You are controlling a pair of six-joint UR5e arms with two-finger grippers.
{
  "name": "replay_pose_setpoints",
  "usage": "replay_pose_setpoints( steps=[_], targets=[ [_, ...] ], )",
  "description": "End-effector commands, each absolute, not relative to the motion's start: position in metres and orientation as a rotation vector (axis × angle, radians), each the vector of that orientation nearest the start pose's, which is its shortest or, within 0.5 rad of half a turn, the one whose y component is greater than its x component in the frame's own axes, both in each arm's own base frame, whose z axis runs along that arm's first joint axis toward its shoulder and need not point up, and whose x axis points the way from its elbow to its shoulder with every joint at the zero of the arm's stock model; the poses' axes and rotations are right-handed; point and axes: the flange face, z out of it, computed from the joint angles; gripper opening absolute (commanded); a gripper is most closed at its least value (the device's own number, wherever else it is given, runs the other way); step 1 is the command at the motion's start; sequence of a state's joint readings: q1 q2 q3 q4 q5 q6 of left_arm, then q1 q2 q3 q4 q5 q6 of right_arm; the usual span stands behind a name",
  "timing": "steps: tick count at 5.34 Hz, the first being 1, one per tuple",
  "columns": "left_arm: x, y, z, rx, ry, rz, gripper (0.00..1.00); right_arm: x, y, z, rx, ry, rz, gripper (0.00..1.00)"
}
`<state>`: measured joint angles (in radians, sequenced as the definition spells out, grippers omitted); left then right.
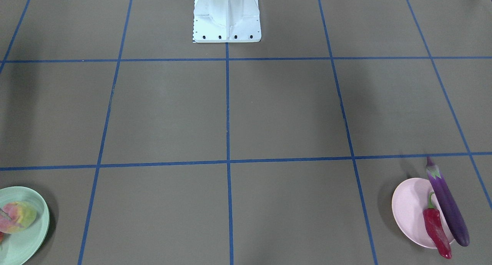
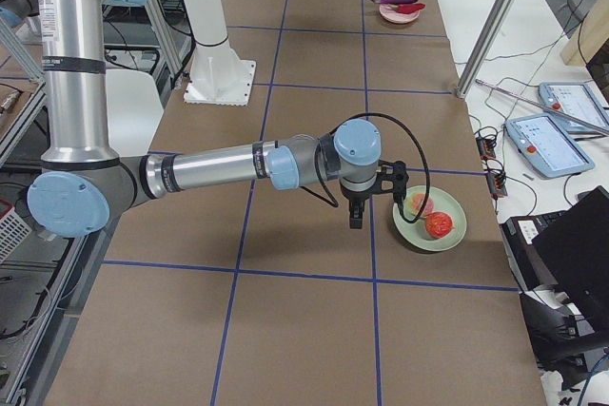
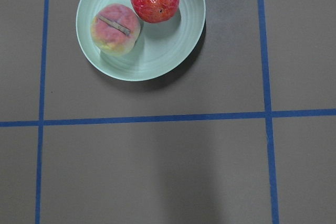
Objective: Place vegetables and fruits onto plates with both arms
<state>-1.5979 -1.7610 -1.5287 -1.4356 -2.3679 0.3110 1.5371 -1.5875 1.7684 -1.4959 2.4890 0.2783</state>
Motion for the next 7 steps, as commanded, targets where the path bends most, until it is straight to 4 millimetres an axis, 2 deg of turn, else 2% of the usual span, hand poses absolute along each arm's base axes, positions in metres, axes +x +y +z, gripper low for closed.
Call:
replay_pose_setpoints(
  steps=[1, 2, 3, 4, 5, 6, 7],
  targets=[
    [-0.09, -0.512, 0.655, 0.184, 0.8, 0.275, 1.0, 0.039, -0.48, 0.567, 0.073, -0.926, 0.114, 1.0],
    [-0.087, -0.492, 0.676, 0.221, 0.785, 0.281, 1.0, 0.041, -0.474, 0.577, 0.065, -0.89, 0.126, 1.0],
    [-0.088, -0.497, 0.655, 0.202, 0.783, 0.161, 1.0, 0.042, -0.473, 0.583, 0.053, -0.879, 0.131, 1.0],
    [-0.088, -0.499, 0.637, 0.207, 0.727, 0.14, 1.0, 0.04, -0.473, 0.591, 0.045, -0.876, 0.111, 1.0],
    [-0.086, -0.5, 0.622, 0.182, 0.724, 0.135, 1.0, 0.028, -0.476, 0.599, 0.036, -0.845, 0.073, 1.0],
    [-0.084, -0.493, 0.59, 0.15, 0.728, 0.128, 1.0, 0.024, -0.478, 0.605, 0.019, -0.803, 0.067, 1.0],
    [-0.079, -0.487, 0.585, 0.125, 0.73, 0.128, 1.0, 0.033, -0.475, 0.615, 0.028, -0.805, 0.024, 1.0]
  ],
)
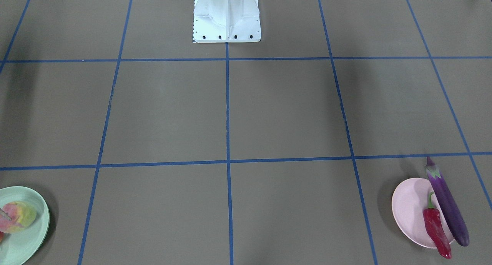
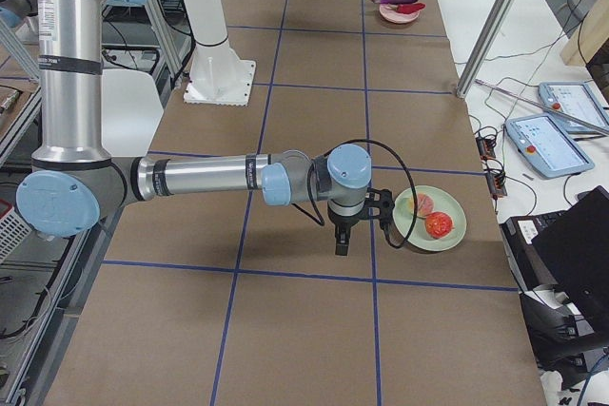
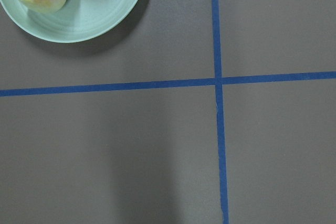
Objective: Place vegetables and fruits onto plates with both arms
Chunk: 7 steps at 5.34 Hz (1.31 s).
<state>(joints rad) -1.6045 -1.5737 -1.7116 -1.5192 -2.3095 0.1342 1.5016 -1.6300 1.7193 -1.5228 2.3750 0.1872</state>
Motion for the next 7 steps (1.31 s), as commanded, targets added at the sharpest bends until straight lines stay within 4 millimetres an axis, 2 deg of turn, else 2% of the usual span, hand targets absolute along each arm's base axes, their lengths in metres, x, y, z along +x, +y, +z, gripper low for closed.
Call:
replay_pose_setpoints(
  steps=[1, 2, 3, 4, 5, 7],
  targets=[
    [-0.078, -0.484, 0.593, 0.112, 0.732, 0.126, 1.0, 0.041, -0.474, 0.618, -0.017, -0.802, 0.035, 1.0],
    [-0.078, -0.484, 0.593, 0.111, 0.732, 0.126, 1.0, 0.053, -0.471, 0.614, 0.002, -0.817, 0.045, 1.0],
    [-0.078, -0.484, 0.591, 0.114, 0.731, 0.127, 1.0, 0.056, -0.472, 0.597, 0.012, -0.824, 0.064, 1.0],
    [-0.078, -0.484, 0.59, 0.116, 0.731, 0.127, 1.0, 0.055, -0.468, 0.594, 0.002, -0.826, 0.097, 1.0],
    [-0.078, -0.484, 0.59, 0.116, 0.731, 0.127, 1.0, 0.055, -0.462, 0.601, -0.003, -0.827, 0.091, 1.0],
    [-0.078, -0.484, 0.591, 0.114, 0.731, 0.127, 1.0, 0.053, -0.457, 0.601, 0.006, -0.874, 0.054, 1.0]
  ],
)
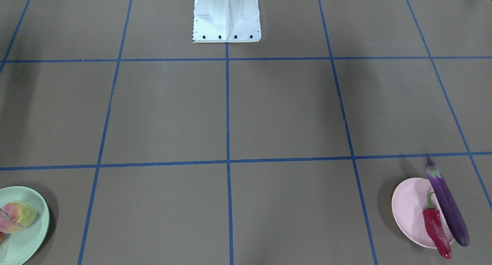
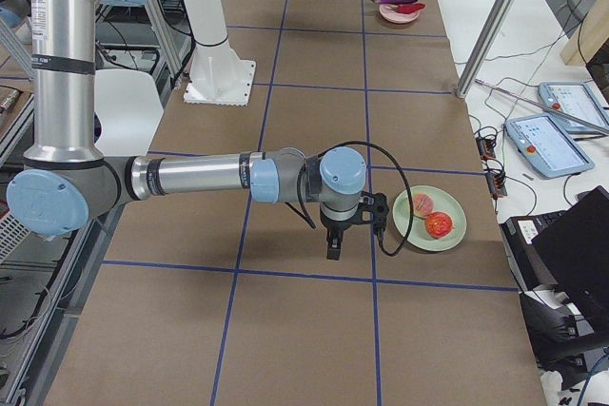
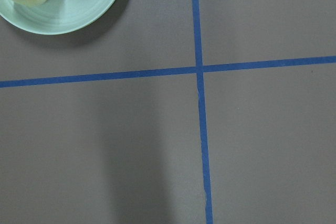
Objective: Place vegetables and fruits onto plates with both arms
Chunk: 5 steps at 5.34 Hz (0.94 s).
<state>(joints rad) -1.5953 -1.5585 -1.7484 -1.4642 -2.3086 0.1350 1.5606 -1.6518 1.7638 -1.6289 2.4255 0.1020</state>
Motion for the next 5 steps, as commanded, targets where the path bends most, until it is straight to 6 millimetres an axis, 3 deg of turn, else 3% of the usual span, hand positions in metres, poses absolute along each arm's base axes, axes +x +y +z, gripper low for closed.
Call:
replay_pose_setpoints(
  steps=[1, 5],
  targets=[
    [-0.0782, -0.4838, 0.5926, 0.111, 0.732, 0.126, 1.0, 0.0527, -0.4581, 0.6013, 0.006, -0.876, 0.054, 1.0],
    [-0.078, -0.481, 0.6015, 0.095, 0.735, 0.12, 1.0, 0.0527, -0.4588, 0.5998, 0.008, -0.876, 0.054, 1.0]
  ],
)
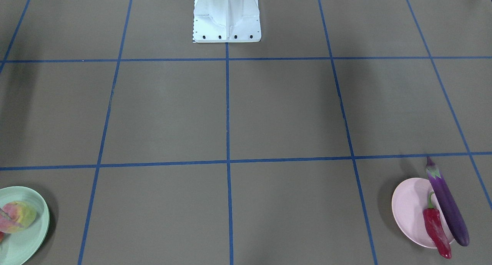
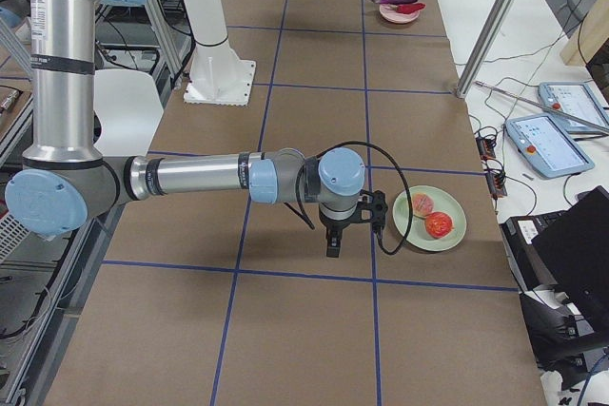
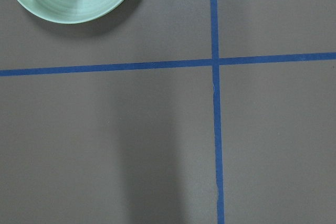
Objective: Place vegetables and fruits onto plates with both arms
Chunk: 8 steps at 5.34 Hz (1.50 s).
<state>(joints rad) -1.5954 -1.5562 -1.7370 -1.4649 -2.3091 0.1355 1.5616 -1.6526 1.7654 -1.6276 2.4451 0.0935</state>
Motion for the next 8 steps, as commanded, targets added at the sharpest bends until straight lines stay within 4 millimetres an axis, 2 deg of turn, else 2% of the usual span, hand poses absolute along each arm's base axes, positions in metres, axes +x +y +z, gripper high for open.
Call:
replay_pose_setpoints(
  steps=[1, 4, 8],
  targets=[
    [-0.078, -0.48, 0.605, 0.088, 0.735, 0.121, 1.0, 0.053, -0.459, 0.599, 0.01, -0.876, 0.053, 1.0],
    [-0.077, -0.478, 0.621, 0.066, 0.74, 0.116, 1.0, 0.053, -0.459, 0.599, 0.009, -0.874, 0.055, 1.0],
    [-0.077, -0.478, 0.622, 0.067, 0.74, 0.12, 1.0, 0.053, -0.459, 0.601, 0.007, -0.873, 0.055, 1.0]
  ],
)
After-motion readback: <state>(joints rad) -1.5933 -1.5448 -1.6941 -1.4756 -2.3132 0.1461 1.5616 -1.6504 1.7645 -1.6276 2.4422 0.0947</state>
